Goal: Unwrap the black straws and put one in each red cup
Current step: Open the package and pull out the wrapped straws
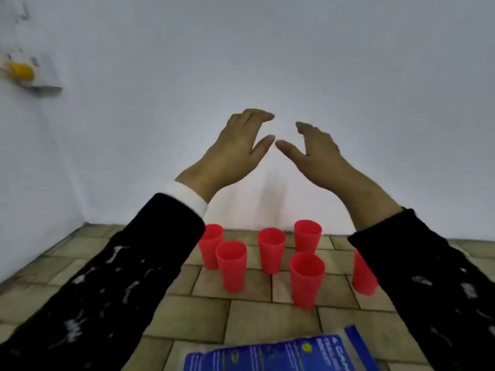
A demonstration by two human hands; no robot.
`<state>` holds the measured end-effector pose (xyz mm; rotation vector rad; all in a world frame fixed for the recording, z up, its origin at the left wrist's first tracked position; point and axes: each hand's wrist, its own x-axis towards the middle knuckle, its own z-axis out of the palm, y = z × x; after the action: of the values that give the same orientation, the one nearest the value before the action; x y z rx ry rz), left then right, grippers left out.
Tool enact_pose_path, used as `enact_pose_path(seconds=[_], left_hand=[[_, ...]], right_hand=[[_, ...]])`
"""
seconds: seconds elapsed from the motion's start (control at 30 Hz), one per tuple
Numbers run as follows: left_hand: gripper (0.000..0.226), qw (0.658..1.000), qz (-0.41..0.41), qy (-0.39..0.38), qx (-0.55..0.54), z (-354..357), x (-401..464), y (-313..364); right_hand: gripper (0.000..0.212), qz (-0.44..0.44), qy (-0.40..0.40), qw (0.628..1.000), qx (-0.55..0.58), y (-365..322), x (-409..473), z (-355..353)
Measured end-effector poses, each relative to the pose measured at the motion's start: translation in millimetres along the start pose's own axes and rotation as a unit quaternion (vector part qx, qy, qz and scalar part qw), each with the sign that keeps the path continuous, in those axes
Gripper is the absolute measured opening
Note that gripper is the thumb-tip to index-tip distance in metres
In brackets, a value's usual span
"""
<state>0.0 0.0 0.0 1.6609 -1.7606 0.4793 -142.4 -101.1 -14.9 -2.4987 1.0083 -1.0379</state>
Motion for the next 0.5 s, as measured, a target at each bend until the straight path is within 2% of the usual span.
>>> enact_pose_path(seconds=[0.07, 0.13, 0.2, 0.3, 0.4, 0.5], left_hand=[[0.031, 0.995, 0.046, -0.016, -0.085, 8, -40, 11], [0.025, 0.981, 0.060, -0.103, -0.150, 29, -94, 14], [0.025, 0.960, 0.049, -0.218, -0.167, 59, -143, 9], [0.029, 0.919, -0.041, -0.348, -0.179, 99, -211, 2], [0.046, 0.899, -0.101, -0.394, -0.162, 121, -262, 9], [0.075, 0.887, -0.136, -0.433, -0.083, 129, -287, 17]], right_hand=[[0.050, -0.007, 0.009, 0.996, 0.085, 18, -39, 0], [0.025, 0.017, -0.020, 0.992, 0.120, 45, -90, 7], [0.025, 0.071, -0.072, 0.991, 0.092, 77, -132, 24], [0.022, 0.194, -0.123, 0.969, 0.091, 125, -181, 50], [0.025, 0.306, -0.200, 0.929, 0.053, 153, -219, 70], [0.020, 0.359, -0.241, 0.899, 0.070, 159, -241, 82]])
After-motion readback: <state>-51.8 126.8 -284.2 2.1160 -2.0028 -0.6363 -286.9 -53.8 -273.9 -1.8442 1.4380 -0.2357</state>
